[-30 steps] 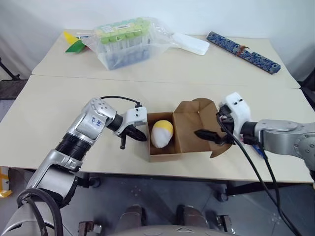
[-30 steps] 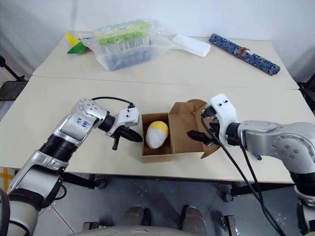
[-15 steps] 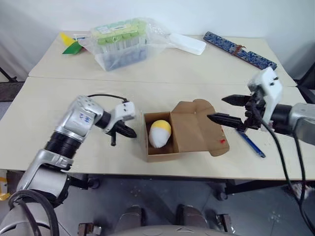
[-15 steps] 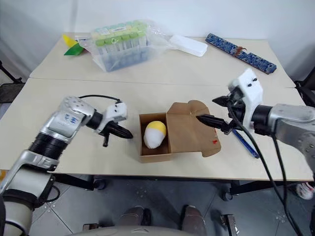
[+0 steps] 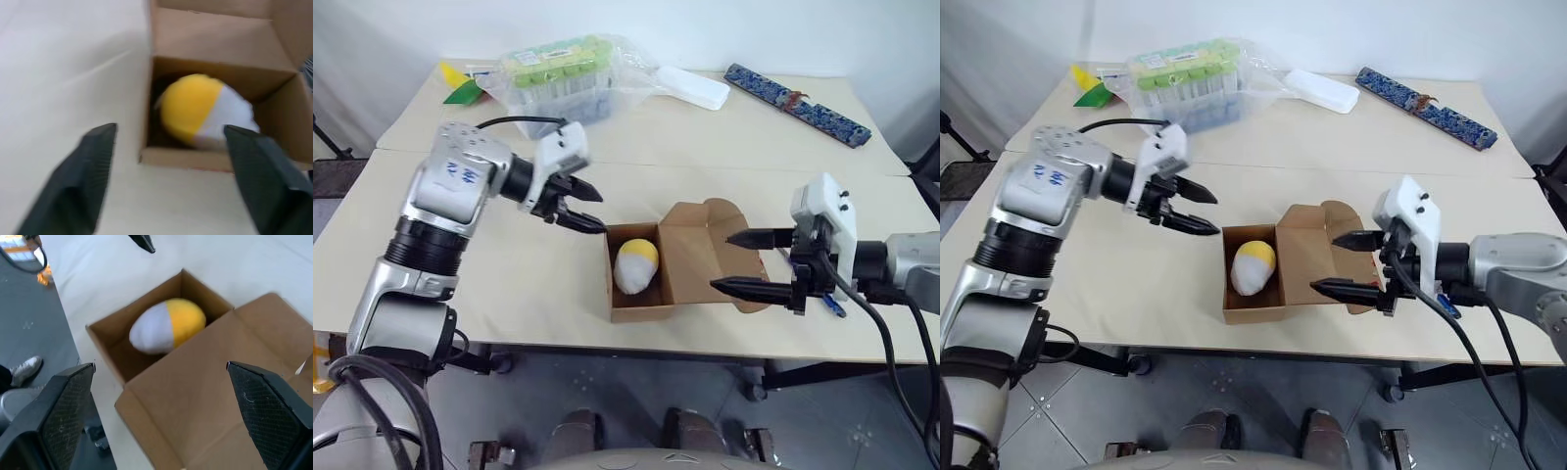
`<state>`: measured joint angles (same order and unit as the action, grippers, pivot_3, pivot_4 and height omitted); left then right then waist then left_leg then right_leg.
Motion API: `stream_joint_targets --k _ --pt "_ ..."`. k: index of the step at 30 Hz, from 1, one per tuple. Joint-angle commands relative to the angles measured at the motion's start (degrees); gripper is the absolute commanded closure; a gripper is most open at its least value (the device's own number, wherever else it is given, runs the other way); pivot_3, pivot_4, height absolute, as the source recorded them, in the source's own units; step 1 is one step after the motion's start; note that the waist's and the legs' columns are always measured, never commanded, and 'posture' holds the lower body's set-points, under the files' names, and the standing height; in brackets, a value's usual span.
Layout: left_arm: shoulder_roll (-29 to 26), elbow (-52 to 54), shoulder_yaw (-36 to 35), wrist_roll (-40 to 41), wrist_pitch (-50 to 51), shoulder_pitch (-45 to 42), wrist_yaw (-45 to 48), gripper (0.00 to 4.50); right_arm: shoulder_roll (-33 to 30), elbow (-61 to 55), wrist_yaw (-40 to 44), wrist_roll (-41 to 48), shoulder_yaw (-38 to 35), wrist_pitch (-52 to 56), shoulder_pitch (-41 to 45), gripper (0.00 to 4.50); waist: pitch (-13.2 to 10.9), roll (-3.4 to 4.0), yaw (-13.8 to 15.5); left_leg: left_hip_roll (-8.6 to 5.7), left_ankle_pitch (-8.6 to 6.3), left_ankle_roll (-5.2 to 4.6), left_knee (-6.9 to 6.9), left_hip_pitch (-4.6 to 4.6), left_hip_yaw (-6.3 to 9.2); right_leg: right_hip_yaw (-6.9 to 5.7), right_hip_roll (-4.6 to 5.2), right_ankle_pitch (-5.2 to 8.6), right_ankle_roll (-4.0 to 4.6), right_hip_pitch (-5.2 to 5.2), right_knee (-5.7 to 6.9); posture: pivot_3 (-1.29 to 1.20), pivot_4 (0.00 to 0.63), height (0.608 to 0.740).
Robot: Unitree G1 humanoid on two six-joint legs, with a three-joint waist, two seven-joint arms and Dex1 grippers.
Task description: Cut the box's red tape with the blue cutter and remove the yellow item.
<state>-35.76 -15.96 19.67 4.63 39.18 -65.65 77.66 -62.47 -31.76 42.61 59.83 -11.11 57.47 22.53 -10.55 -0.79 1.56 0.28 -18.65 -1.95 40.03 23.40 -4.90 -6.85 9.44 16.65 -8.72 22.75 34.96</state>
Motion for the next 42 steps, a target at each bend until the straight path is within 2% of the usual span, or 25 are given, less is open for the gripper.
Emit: stream_joint_targets --k 1,9,19,22,33,37,42 --pt "1.92 0.45 3.69 -1.49 -2.71 -3.37 2.33 0.05 0.63 -2.57 0.24 -1.95 -2.96 -3.1 -1.71 0.0 -0.01 -0.01 0.09 -0.01 0.0 0.0 0.0 0.0 0.0 0.0 0.0 0.0 0.0 0.0 -0.02 0.0 0.15 0.74" --pt "5.83 -3.89 12.34 -8.71 -13.19 -4.32 3.02 0.05 3.76 -7.11 -5.27 -2.27 -7.23 -3.38 -8.04 0.0 -0.01 -0.01 0.0 0.0 0.0 0.0 -0.02 -0.03 -0.03 0.03 0.0 0.0 0.0 0.0 0.0 0.0 0.15 0.74" --pt "10.6 -6.89 16.01 -14.2 -23.67 -1.15 2.01 0.05 5.26 -11.29 -10.57 -0.12 -10.77 -2.75 -12.5 0.0 -0.01 -0.02 0.18 -0.01 0.0 -0.01 0.01 -0.02 0.02 0.05 0.02 0.0 0.0 -0.03 -0.03 0.0 0.15 0.74" --pt "10.95 -7.94 15.89 -15.78 -25.87 -0.88 1.42 0.58 5.16 -11.27 -11.26 -0.16 -10.17 -2.95 -12.41 0.0 -0.01 -0.01 0.06 -0.01 0.0 -0.01 0.02 -0.03 0.02 0.06 0.02 0.0 0.0 -0.03 -0.05 0.0 0.15 0.74" --pt "12.46 -10.38 12.82 -16.17 -26.03 -2.75 1.07 3.6 4.55 -10.33 -10.75 -0.64 -10.14 -3.57 -12.32 0.0 -0.01 -0.02 0.12 -0.02 -0.02 -0.04 0.04 -0.08 0.38 0.13 0.03 0.0 0.01 -0.07 -0.04 0.0 0.15 0.74" --pt "12.69 -11.82 9.96 -14.22 -24.41 -5.4 2.02 4.15 3.94 -9.79 -9.7 -1.2 -10.08 -3.79 -12.08 0.0 -0.01 -0.02 0.06 -0.03 -0.02 -0.04 0.04 -0.08 0.38 0.12 0.03 0.0 0.01 -0.06 -0.03 0.0 0.15 0.74" --pt "12.13 -12.34 7.25 -12.71 -22.61 -7.18 3.12 4.21 3.24 -8.91 -8.45 -1.79 -10.35 -3.88 -11.33 0.0 -0.01 -0.02 0.06 -0.04 -0.03 -0.06 0.03 -0.07 0.39 0.12 0.03 0.0 0.0 -0.06 -0.03 0.0 0.15 0.74"
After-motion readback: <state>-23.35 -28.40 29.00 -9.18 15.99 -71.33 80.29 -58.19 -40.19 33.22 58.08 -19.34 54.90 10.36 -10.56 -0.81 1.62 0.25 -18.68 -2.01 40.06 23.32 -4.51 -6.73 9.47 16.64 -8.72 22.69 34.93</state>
